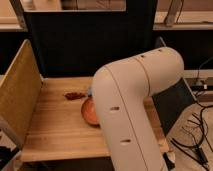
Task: Drag the ceramic bowl in a circle
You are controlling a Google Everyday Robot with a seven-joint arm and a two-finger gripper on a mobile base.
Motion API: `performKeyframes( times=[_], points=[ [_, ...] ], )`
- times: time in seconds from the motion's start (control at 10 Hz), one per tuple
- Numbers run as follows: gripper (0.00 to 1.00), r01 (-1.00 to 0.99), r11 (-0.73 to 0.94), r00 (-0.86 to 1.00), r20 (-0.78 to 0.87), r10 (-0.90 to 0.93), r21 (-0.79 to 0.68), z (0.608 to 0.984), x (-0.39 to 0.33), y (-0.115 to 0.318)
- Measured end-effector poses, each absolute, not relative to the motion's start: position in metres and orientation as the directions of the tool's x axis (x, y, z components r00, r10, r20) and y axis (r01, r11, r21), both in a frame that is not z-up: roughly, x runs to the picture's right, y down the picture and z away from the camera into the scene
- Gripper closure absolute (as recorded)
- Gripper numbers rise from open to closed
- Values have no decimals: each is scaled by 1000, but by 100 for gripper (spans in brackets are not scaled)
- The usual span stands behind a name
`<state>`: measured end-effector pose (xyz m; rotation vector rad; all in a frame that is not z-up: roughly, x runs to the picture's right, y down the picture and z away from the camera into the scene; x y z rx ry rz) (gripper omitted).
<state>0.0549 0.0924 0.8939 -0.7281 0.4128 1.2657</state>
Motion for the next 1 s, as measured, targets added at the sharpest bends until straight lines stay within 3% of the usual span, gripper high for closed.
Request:
performKeyframes(
  times=[0.5,1.0],
  points=[
    [100,-942,166,320,-633,705,-291,918,27,54],
    [100,-861,254,486,-568,664,-441,898,-33,70]
  ],
)
